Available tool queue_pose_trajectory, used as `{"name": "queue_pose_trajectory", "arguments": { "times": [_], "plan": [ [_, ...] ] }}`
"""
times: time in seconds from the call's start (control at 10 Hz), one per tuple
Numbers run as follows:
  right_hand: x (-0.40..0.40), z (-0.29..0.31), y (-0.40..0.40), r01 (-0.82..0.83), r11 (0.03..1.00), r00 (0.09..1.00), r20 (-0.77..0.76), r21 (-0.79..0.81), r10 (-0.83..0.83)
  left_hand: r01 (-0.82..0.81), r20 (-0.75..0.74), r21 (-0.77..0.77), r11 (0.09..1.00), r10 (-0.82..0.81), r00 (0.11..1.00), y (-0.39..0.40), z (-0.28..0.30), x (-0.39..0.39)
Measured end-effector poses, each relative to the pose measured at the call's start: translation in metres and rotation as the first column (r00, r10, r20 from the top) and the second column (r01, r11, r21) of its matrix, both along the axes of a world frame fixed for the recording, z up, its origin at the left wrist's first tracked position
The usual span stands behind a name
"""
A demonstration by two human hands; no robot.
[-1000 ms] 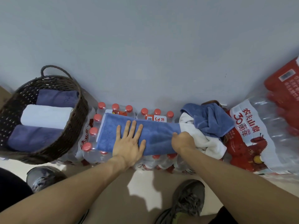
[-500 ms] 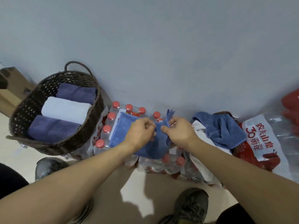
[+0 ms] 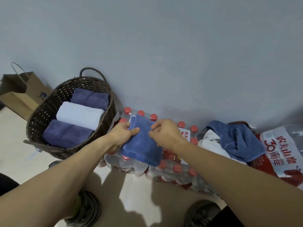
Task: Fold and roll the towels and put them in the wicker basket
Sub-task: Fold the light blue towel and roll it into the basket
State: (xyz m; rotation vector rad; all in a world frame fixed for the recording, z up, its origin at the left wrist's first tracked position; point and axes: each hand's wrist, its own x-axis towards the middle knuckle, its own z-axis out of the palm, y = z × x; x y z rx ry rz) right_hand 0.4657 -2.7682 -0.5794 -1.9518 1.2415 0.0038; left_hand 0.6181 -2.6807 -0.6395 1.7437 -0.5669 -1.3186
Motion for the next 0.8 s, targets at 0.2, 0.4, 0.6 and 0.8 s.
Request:
{"name": "queue_pose_trajectory", "arguments": {
  "times": [0.2, 0.4, 0.6, 0.8],
  "plan": [
    [-0.005, -0.036, 0.015, -0.465, 0.874, 0.871, -0.254, -0.143, 0.421, 0.073, 0.235, 0.076, 0.994, -0.089, 0.968, 0.001, -0.024, 0.009],
    [-0.003, -0.052, 0.028, -0.469, 0.866, 0.871, -0.255, -0.173, 0.421, 0.211, 0.601, 0.182, 0.961, -0.278, 0.749, -0.003, -0.025, 0.016],
    [0.001, -0.053, 0.032, -0.538, 0.824, 0.818, -0.349, -0.178, 0.458, 0.266, 0.555, 0.479, 0.836, -0.523, 0.646, 0.007, -0.008, 0.020],
    [0.007, -0.026, 0.035, -0.516, 0.850, 0.799, -0.417, -0.107, 0.433, 0.285, 0.595, 0.511, 0.811, -0.573, 0.563, 0.017, -0.007, -0.015]
  ]
}}
